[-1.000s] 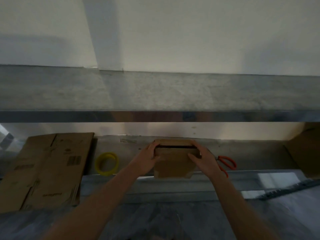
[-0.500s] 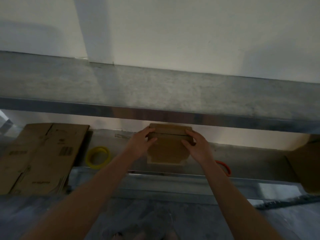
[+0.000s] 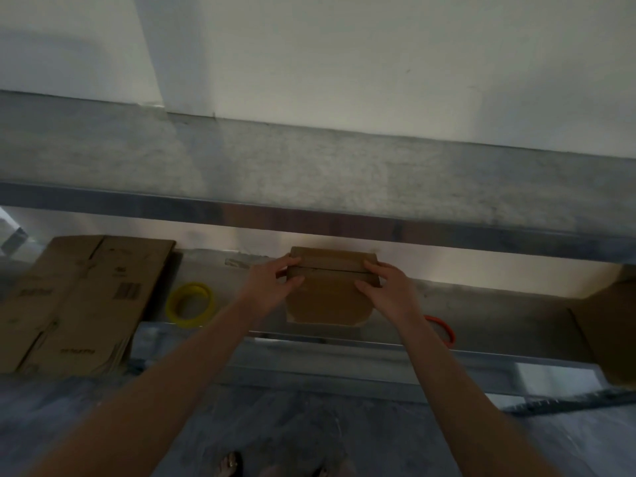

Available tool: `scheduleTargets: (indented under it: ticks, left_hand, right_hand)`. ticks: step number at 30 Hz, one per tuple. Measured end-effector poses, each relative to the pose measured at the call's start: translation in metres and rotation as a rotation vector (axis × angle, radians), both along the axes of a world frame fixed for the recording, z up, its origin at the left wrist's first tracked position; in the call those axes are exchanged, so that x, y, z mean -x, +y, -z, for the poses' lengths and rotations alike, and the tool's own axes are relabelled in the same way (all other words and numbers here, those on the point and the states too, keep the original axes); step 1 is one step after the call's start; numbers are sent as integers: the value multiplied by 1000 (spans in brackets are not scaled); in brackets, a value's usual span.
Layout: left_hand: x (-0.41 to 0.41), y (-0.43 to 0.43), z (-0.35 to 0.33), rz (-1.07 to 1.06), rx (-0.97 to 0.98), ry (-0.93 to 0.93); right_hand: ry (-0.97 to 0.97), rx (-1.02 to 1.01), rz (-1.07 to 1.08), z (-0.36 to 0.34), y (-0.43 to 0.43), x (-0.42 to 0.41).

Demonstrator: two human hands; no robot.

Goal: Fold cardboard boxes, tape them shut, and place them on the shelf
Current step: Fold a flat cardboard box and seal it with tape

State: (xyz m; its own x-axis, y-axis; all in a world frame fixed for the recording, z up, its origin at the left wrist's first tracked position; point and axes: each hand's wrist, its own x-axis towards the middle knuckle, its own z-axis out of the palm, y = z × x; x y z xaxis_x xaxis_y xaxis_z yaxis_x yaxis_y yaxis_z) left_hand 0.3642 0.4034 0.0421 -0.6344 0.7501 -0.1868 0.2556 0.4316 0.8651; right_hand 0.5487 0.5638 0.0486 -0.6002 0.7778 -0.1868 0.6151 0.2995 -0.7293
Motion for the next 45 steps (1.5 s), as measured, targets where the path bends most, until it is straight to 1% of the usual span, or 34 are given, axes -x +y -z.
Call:
scheduleTargets:
  ticks: [6,9,15,21,24,27,29,31,32,35,37,38,41,42,45]
  left_hand:
    - [-5,-6,0,31,28,84]
    - [-1,3,-4,55,55,132]
    - [8,15,-8,146,77,156]
    - [7,11,-10,123,63,228]
    - [5,7,-10,157,54,241]
    - [4,7,-12,126,65,256]
    - [2,7,-16,117,65,277]
    - [1,3,-20,133,92,323]
    - [2,-1,-21,151,127,377]
    - [16,-22,-18,233,280,665]
    - [30,-45,-13,283,339,835]
    - [38,-58,-12,298,353,890]
    - [65,-101,-3,338,397,962]
    - [75,-116,1,356,426,969]
    - [106,-159,18,401,529,950]
  right_hand:
    - [-19,-58,-15,5,-6,-2]
    - [14,-61,-9,-1,-2,5]
    - [-19,-72,-4,-5,-1,15]
    - [15,-93,-36,-7,-4,5]
    - [40,-60,-23,-5,-7,1]
    - [81,-38,5,-7,-8,-1]
    - [45,-105,0,-9,-9,-3]
    - [-13,-225,-41,-12,-12,-4]
    - [-33,-303,-74,-15,-14,-4]
    - [-69,-550,-209,-26,-31,3]
    - [-75,-659,-311,-29,-50,14]
    - [-59,-700,-361,-28,-62,23]
    - [12,-806,-492,-18,-107,53]
    - [18,-809,-527,-12,-123,65]
    - [-43,-708,-599,15,-164,99]
